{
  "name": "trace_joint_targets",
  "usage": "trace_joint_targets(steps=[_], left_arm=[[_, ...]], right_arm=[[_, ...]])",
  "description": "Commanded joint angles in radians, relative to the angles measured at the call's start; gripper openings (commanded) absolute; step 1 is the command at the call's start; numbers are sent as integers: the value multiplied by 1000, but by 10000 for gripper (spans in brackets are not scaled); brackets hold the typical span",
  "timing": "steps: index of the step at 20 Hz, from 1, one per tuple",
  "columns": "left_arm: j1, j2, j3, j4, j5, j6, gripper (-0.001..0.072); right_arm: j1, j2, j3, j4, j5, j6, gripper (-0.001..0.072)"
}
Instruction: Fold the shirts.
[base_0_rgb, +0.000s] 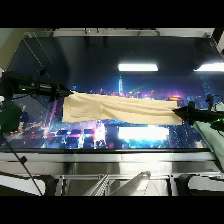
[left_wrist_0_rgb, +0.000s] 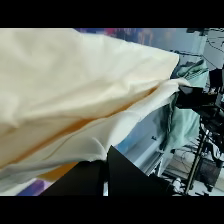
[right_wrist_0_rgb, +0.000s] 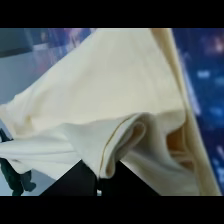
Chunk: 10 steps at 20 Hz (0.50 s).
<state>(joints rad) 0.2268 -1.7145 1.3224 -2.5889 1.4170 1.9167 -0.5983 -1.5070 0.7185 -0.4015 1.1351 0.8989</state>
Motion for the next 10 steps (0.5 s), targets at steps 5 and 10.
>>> trace_joint_targets(steps=[5, 10], left_arm=[[-8, -261, 163, 8, 11, -17, 10], [-13, -293, 164, 19, 37, -13, 146]], right_arm=[[16, -106, 30, 97, -98, -160, 20], [26, -105, 30, 108, -74, -197, 22]])
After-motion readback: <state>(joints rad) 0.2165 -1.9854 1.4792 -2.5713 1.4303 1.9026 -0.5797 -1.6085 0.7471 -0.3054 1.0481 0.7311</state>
